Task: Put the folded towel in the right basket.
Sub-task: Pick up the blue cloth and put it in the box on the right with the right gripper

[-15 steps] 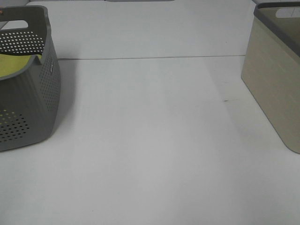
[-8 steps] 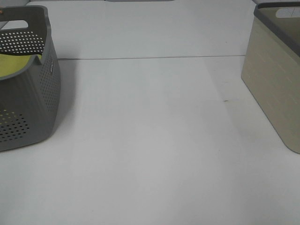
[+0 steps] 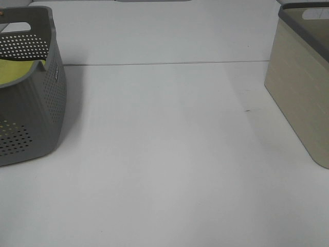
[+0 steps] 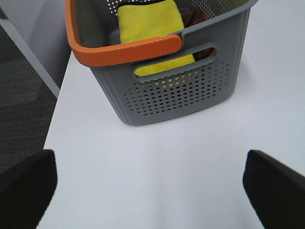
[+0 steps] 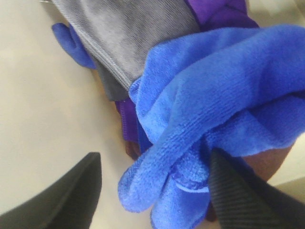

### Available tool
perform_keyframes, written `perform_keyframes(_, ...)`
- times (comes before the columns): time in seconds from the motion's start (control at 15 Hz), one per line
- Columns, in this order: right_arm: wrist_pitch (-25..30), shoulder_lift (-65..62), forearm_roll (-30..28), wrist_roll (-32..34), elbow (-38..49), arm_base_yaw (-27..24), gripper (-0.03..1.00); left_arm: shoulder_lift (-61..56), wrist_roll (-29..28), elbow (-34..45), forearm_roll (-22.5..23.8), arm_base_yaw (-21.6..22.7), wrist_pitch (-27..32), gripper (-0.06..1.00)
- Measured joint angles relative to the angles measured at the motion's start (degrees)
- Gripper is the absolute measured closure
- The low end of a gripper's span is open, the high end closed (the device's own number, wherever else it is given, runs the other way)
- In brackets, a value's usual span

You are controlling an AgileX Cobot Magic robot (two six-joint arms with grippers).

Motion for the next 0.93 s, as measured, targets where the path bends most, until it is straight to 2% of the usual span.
perform_keyframes(0.47, 0.4, -0.97, -1.55, 1.38, 0.0, 0.0, 0.32, 0.0, 0.0, 0.0, 0.0, 0.0, 0.0, -0.04)
perform_keyframes(0.93, 0.74, -11.46, -1.38, 1.03, 0.0, 0.0, 0.32, 0.0, 0.0, 0.0, 0.0, 0.0, 0.0, -0.04)
